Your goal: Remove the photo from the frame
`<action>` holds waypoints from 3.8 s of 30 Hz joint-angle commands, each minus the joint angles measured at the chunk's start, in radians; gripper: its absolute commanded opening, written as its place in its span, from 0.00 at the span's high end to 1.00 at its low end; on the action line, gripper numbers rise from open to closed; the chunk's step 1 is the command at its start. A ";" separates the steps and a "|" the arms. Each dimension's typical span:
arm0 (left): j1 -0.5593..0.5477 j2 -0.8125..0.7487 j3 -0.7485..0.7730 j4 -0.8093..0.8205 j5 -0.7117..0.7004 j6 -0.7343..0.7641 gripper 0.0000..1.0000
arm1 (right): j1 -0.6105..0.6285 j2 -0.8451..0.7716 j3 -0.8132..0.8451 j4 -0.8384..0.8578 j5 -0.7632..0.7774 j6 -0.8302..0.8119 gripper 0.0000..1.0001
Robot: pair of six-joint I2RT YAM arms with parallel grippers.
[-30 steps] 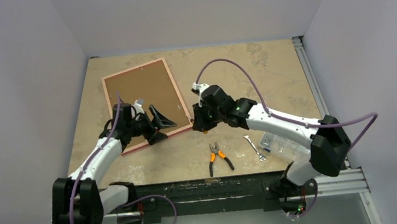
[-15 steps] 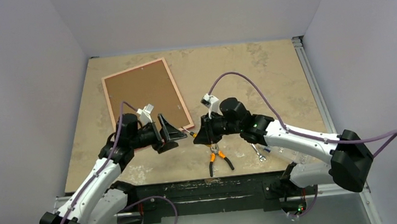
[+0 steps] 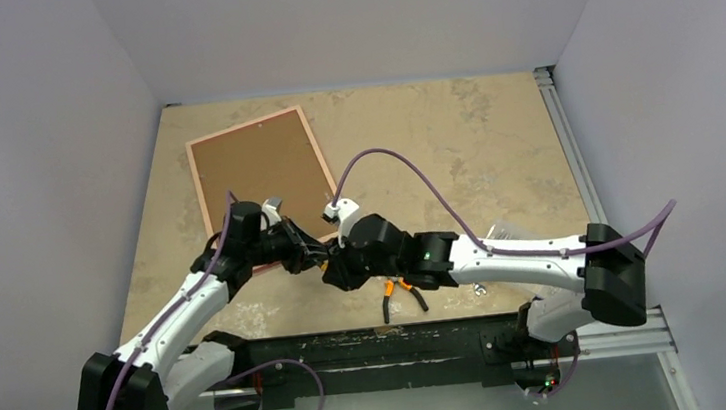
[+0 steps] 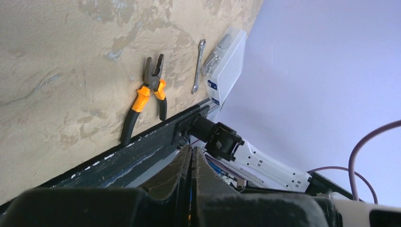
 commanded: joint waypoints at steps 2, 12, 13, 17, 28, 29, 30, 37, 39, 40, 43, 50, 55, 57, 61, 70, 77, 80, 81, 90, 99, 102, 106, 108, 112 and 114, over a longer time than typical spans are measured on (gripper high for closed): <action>-0.003 -0.036 0.000 -0.026 0.006 -0.121 1.00 | 0.095 -0.020 0.054 -0.010 0.407 0.042 0.57; 0.030 -0.035 -0.058 0.171 0.119 -0.416 1.00 | 0.120 -0.169 -0.308 0.627 0.437 0.225 0.30; 0.034 -0.032 -0.061 0.182 0.129 -0.423 1.00 | 0.120 -0.175 -0.342 0.681 0.416 0.228 0.30; 0.038 -0.045 -0.072 0.185 0.141 -0.450 1.00 | 0.107 -0.177 -0.413 0.827 0.367 0.242 0.35; 0.039 -0.054 -0.105 0.258 0.139 -0.494 1.00 | 0.106 -0.133 -0.407 0.941 0.365 0.215 0.57; 0.039 -0.053 -0.108 0.266 0.142 -0.501 1.00 | 0.106 -0.129 -0.401 0.934 0.363 0.214 0.57; 0.039 -0.053 -0.108 0.273 0.144 -0.508 1.00 | 0.106 -0.125 -0.397 0.931 0.362 0.214 0.58; 0.039 -0.062 -0.114 0.310 0.144 -0.539 1.00 | 0.106 -0.078 -0.393 0.955 0.361 0.224 0.57; 0.039 -0.065 -0.116 0.310 0.146 -0.542 1.00 | 0.106 -0.070 -0.392 0.968 0.364 0.220 0.60; 0.039 -0.065 -0.117 0.310 0.148 -0.543 1.00 | 0.106 -0.067 -0.387 0.968 0.368 0.218 0.63; 0.039 -0.069 -0.123 0.314 0.146 -0.549 1.00 | 0.106 -0.065 -0.381 0.976 0.378 0.208 0.65; 0.040 -0.064 -0.124 0.321 0.144 -0.552 1.00 | 0.106 -0.081 -0.394 0.985 0.410 0.202 0.62; 0.040 -0.058 -0.120 0.329 0.143 -0.555 1.00 | 0.106 -0.073 -0.388 0.983 0.404 0.200 0.64; 0.040 -0.055 -0.119 0.333 0.143 -0.555 1.00 | 0.106 -0.065 -0.385 0.986 0.403 0.203 0.69; 0.040 -0.056 -0.118 0.330 0.138 -0.538 1.00 | 0.106 -0.055 -0.352 0.940 0.431 0.186 1.00; 0.178 -0.104 0.055 -0.235 -0.134 0.164 0.31 | 0.076 -0.166 -0.280 0.323 0.646 0.292 1.00; 0.132 0.054 0.262 -0.495 -0.461 0.435 0.11 | -0.052 -0.266 -0.249 -0.005 0.590 0.280 1.00; 0.004 0.149 0.331 -0.484 -0.572 0.503 0.19 | -0.118 -0.308 -0.249 -0.041 0.517 0.237 1.00; -0.039 0.184 0.362 -0.483 -0.611 0.535 0.24 | -0.131 -0.317 -0.247 -0.046 0.497 0.218 1.00; -0.074 0.356 0.424 -0.332 -0.583 0.524 0.53 | -0.155 -0.355 -0.220 -0.102 0.423 0.177 1.00; -0.070 0.565 0.593 -0.347 -0.510 0.584 0.76 | -0.157 -0.313 -0.208 -0.080 0.396 0.161 1.00; -0.068 0.674 0.655 -0.375 -0.438 0.598 0.84 | -0.160 -0.307 -0.195 -0.073 0.387 0.151 1.00; -0.069 0.718 0.644 -0.356 -0.418 0.592 0.88 | -0.160 -0.315 -0.199 -0.069 0.382 0.149 1.00; -0.068 0.731 0.638 -0.352 -0.420 0.603 0.89 | -0.160 -0.324 -0.213 -0.059 0.379 0.154 1.00; -0.069 0.735 0.606 -0.358 -0.420 0.608 0.93 | -0.160 -0.334 -0.221 -0.049 0.368 0.159 1.00; -0.071 0.735 0.585 -0.356 -0.416 0.602 0.94 | -0.160 -0.330 -0.216 -0.051 0.368 0.158 1.00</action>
